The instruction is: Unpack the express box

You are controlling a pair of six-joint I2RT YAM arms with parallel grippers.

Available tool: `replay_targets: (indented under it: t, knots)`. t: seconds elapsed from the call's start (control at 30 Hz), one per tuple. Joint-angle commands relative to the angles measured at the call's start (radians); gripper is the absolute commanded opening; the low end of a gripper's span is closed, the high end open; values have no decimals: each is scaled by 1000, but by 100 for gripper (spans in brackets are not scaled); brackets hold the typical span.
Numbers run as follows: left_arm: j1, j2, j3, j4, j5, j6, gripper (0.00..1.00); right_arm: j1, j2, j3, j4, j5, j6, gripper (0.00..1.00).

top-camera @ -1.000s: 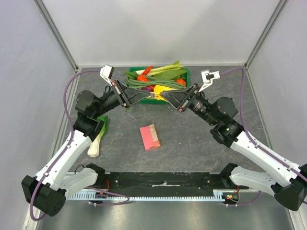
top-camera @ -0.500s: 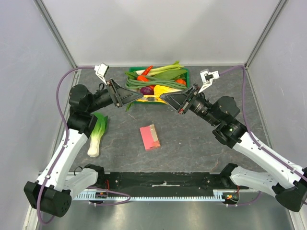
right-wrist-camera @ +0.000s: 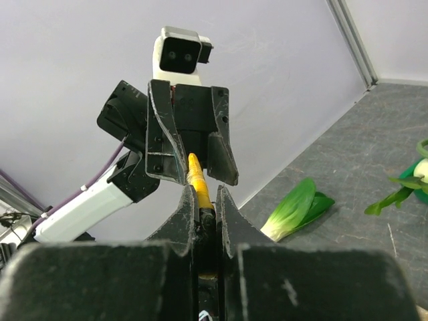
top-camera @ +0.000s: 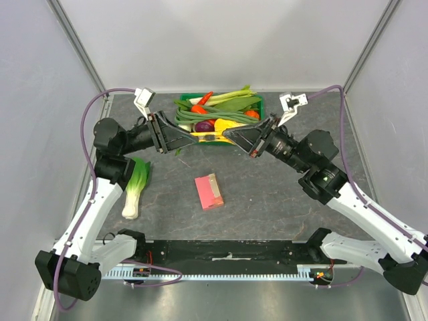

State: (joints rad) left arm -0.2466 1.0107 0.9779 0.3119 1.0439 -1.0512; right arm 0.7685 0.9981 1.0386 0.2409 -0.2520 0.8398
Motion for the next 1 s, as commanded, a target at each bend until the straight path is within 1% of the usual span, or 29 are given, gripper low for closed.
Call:
replay_targets:
  t: [0.0,0.13,0.2,0.27,0.3,0.37,0.4,0.43,0.47,0.53,0.6,0.63,0.7,0.73,0.8,0.97]
  knots:
    - [4,-17,18,39,30,33,46,3,30,80,9,-75,71,0]
    - [4,-15,38,32,31,49,44,3,56,101,-17,-110,87,0]
    - [6,-17,39,26,39,53,27,5,57,100,-25,-115,91,0]
    - [4,-18,42,10,41,66,8,5,59,101,-28,-118,96,0]
    - [6,-20,42,-8,38,71,2,3,59,101,-28,-119,94,2]
    - [6,-30,41,-23,27,82,2,3,59,106,-28,-121,90,21]
    - [6,-32,41,-27,22,82,2,3,60,106,-20,-121,87,33]
    - [6,-35,41,-34,12,79,2,3,60,104,-12,-130,87,56]
    - [6,-35,41,-36,4,74,2,3,62,104,-5,-138,81,64]
    - [6,-37,39,-16,-10,42,2,5,76,109,20,-162,87,74]
    - [6,-38,30,24,-19,7,2,3,94,116,52,-184,110,75]
    - [4,-40,19,44,-33,-38,2,3,114,118,70,-196,123,73]
    - [6,-44,7,119,-44,-79,2,5,135,117,142,-239,172,71]
    - [4,-47,-2,140,-54,-111,2,5,149,109,165,-247,183,68]
    - [6,-41,-1,154,-61,-130,2,5,160,104,201,-251,200,64]
    - [6,-34,4,151,-61,-141,2,6,169,107,205,-244,191,50]
